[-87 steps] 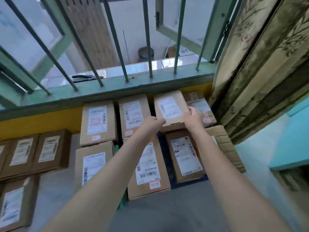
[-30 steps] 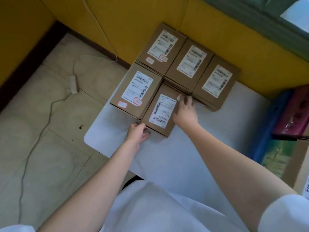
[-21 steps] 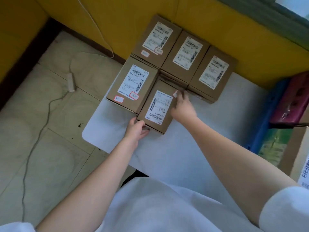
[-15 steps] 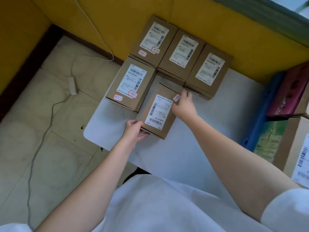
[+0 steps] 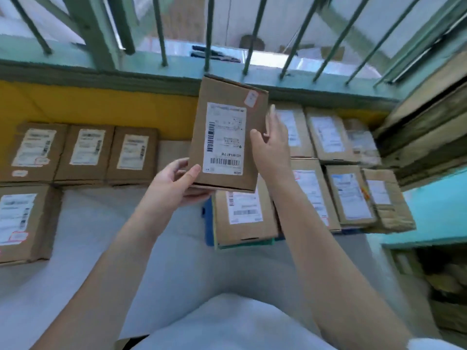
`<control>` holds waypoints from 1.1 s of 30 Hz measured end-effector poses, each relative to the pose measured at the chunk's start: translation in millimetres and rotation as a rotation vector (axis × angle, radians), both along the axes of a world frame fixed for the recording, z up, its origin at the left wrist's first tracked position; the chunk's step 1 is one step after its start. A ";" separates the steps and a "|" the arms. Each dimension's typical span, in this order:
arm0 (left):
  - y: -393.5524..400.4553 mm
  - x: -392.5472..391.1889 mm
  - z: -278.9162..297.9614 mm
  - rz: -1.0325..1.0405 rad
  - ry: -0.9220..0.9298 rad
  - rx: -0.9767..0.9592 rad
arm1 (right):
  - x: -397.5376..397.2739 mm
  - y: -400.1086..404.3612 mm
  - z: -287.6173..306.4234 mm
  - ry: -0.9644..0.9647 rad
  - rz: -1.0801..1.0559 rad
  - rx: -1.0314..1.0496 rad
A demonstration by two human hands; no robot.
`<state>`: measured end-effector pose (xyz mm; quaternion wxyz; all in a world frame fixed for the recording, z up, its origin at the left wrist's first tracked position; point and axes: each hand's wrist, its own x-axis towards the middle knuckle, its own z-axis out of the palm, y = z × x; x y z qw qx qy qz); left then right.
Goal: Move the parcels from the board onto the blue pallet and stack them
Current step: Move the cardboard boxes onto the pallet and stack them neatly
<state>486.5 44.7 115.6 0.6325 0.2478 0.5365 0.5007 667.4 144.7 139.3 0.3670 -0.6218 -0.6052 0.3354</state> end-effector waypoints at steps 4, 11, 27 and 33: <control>22.5 148.8 25.4 -0.128 -0.002 -0.023 | 146.2 -18.8 -1.1 0.166 -0.074 -0.081; 28.7 320.5 16.2 -0.408 0.249 -0.073 | 338.1 -23.4 -21.6 0.077 -0.263 -0.139; 27.3 389.6 7.5 -0.453 0.779 -0.282 | 364.3 -21.8 -91.5 0.052 -0.120 -0.322; 24.8 387.3 7.0 -0.392 0.754 -0.263 | 357.7 -18.2 -91.7 0.029 -0.084 -0.363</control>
